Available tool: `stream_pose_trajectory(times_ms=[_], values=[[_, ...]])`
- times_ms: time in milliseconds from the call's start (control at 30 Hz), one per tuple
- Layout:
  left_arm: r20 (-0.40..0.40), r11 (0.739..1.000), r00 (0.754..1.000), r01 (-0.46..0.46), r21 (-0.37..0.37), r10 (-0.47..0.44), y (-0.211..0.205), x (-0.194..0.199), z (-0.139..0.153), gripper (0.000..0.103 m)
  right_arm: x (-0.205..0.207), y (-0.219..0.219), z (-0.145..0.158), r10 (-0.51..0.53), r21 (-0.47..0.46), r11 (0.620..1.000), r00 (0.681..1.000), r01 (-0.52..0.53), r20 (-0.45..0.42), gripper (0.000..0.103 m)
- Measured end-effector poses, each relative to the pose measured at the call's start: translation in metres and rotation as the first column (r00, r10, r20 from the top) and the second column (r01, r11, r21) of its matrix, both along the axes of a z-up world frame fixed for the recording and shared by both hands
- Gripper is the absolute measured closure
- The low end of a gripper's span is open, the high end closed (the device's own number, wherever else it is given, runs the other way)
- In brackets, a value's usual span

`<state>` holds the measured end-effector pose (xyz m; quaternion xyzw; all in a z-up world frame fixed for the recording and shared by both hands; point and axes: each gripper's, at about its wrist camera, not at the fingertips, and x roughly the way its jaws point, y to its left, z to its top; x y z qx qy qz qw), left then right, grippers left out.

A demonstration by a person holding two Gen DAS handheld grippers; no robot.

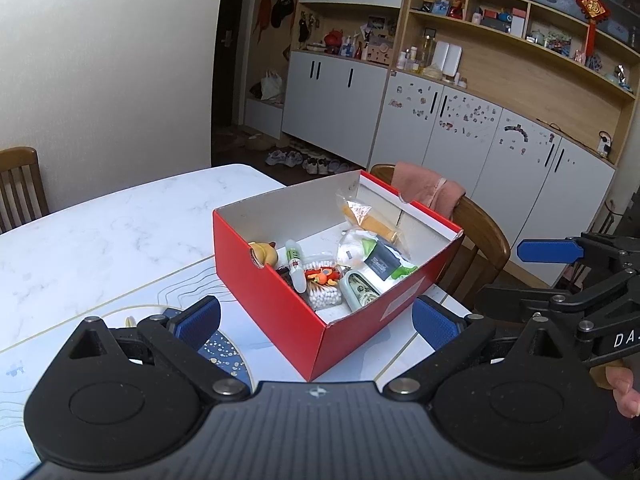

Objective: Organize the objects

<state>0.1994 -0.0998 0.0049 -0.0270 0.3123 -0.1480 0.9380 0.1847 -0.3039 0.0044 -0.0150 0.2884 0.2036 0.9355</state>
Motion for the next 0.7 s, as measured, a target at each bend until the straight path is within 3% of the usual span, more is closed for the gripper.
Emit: stream_pose_trajectory(times_ms=[700], values=[[0.078, 1.000, 0.997, 0.024, 0.006, -0.024, -0.005, -0.016, 0.009, 0.001, -0.015, -0.005, 0.003, -0.065, 0.022, 0.998, 0.998, 0.064, 0.025, 0.000]])
